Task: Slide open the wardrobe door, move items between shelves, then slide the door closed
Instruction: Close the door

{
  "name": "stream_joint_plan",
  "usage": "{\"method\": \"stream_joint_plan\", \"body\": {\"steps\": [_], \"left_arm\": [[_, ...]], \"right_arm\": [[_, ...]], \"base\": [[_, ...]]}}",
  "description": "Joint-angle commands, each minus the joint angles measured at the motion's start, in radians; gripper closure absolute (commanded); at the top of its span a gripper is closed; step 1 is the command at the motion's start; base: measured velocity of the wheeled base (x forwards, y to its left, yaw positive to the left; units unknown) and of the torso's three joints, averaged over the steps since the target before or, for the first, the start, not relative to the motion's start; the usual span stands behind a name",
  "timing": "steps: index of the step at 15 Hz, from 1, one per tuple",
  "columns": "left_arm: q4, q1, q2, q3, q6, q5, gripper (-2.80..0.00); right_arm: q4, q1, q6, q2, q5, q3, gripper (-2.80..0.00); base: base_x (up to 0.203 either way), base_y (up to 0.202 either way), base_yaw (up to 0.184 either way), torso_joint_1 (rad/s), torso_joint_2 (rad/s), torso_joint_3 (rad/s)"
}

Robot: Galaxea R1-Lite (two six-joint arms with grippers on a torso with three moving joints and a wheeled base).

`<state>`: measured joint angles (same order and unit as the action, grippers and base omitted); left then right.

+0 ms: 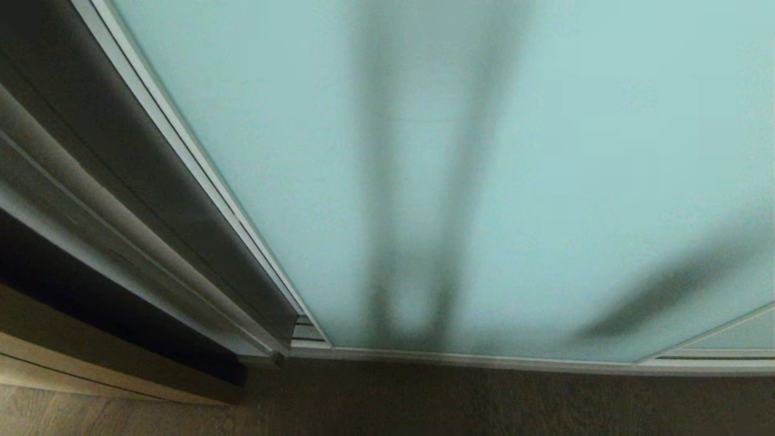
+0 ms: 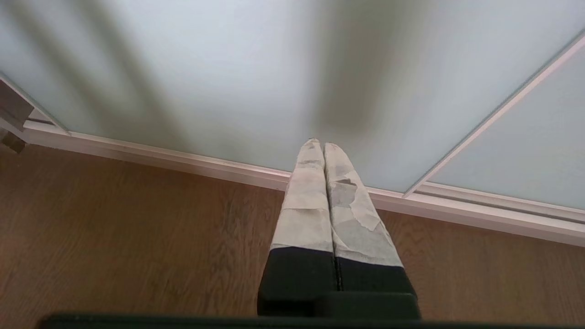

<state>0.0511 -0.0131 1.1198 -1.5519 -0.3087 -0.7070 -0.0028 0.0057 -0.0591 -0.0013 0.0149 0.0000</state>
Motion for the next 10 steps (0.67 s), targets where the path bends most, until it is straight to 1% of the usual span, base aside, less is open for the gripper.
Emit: {"method": "stream_joint_plan", "body": {"steps": [1, 3, 4, 5, 9, 10], "left_arm": [[0.021, 0.002, -0.005, 0.014, -0.002, -0.004, 0.00], [0.019, 0.009, -0.028, 0.048, -0.015, -0.019, 0.00], [0.020, 0.026, -0.040, 0.065, -0.019, -0.050, 0.00], [0.015, 0.030, -0.041, 0.068, -0.020, -0.058, 0.00], [0.024, 0.037, -0.005, 0.067, -0.010, -0.058, 0.00], [0.025, 0.053, 0.003, 0.067, -0.011, -0.058, 0.00]], "right_arm": [[0.000, 0.000, -0.001, -0.002, 0.000, 0.001, 0.00], [0.000, 0.000, -0.001, -0.001, 0.000, 0.000, 0.00], [0.000, 0.000, -0.001, -0.002, 0.000, 0.000, 0.00], [0.000, 0.000, -0.001, -0.002, 0.000, 0.000, 0.00], [0.000, 0.000, -0.001, -0.002, 0.000, 0.000, 0.00], [0.000, 0.000, -0.001, -0.002, 0.000, 0.000, 0.00]], "base": [[0.000, 0.000, 0.000, 0.000, 0.00, 0.000], [0.000, 0.000, 0.000, 0.000, 0.00, 0.000], [0.000, 0.000, 0.000, 0.000, 0.00, 0.000], [0.000, 0.000, 0.000, 0.000, 0.00, 0.000], [0.000, 0.000, 0.000, 0.000, 0.00, 0.000], [0.000, 0.000, 0.000, 0.000, 0.00, 0.000]]}}
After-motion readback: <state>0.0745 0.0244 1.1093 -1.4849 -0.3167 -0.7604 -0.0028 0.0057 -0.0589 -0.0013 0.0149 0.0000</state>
